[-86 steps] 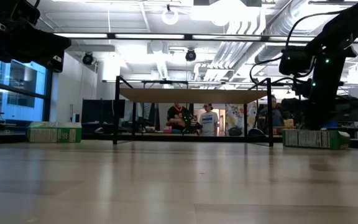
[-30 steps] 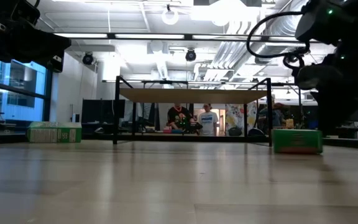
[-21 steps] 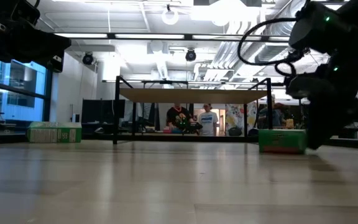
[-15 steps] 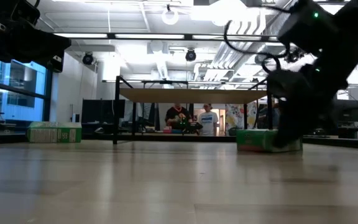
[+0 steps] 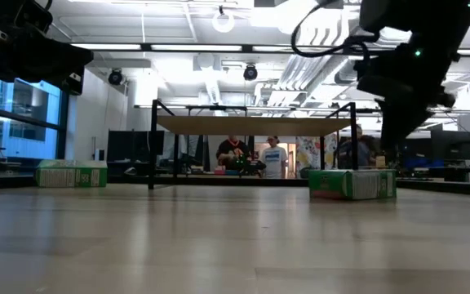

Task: Stack cereal on shelf
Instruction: Move the right green cereal box on the shelf

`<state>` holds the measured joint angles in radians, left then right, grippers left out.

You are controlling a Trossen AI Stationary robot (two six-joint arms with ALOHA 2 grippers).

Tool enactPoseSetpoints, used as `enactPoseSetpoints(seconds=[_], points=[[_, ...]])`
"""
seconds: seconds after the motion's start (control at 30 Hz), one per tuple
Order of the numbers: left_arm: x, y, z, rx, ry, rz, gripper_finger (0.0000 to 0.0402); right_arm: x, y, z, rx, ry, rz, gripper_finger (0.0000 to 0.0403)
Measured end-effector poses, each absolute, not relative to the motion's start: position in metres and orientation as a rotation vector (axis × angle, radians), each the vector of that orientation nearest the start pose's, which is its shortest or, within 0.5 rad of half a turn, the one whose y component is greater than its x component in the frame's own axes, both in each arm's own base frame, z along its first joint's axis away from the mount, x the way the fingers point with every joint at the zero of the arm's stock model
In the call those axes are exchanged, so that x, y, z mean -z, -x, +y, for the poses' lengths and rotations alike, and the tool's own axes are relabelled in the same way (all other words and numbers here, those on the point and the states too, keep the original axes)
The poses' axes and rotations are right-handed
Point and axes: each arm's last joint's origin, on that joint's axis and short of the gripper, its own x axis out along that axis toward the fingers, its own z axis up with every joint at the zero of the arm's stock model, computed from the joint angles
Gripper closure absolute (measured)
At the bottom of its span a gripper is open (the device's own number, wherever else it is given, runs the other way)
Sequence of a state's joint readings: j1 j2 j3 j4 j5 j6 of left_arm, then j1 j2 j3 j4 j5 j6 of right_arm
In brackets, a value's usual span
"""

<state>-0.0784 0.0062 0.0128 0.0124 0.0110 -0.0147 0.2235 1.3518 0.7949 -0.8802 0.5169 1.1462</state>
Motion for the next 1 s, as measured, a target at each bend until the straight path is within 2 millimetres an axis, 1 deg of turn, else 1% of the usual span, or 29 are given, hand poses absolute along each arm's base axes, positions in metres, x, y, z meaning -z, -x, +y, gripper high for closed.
enactPoseSetpoints(seconds=[0.07,0.23,0.33,0.57,0.73,0.87,1.0], points=[[-0.169,-0.097,-0.008,0.090,0.015,-0.018,0.0401,-0.187,-0.209,0.029,1.003,-0.411,0.949,0.0403],[-0.169,-0.097,-0.008,0.089,0.015,-0.018,0.0401,-0.165,-0.200,0.017,1.106,-0.431,0.874,0.0403],[-0.169,-0.097,-0.008,0.090,0.015,-0.018,0.0401,-0.161,-0.199,0.011,1.144,-0.444,0.836,0.0403],[-0.169,-0.097,-0.008,0.089,0.015,-0.018,0.0401,-0.155,-0.205,-0.001,1.141,-0.500,0.782,0.0403],[-0.169,-0.097,-0.008,0.090,0.015,-0.018,0.0401,-0.148,-0.203,-0.010,1.167,-0.533,0.752,0.0403],[-0.169,-0.097,-0.008,0.089,0.015,-0.018,0.0401,-0.145,-0.206,-0.011,1.154,-0.561,0.698,0.0403],[-0.169,-0.097,-0.008,0.089,0.015,-0.018,0.0401,-0.144,-0.206,-0.010,1.133,-0.587,0.711,0.0403]])
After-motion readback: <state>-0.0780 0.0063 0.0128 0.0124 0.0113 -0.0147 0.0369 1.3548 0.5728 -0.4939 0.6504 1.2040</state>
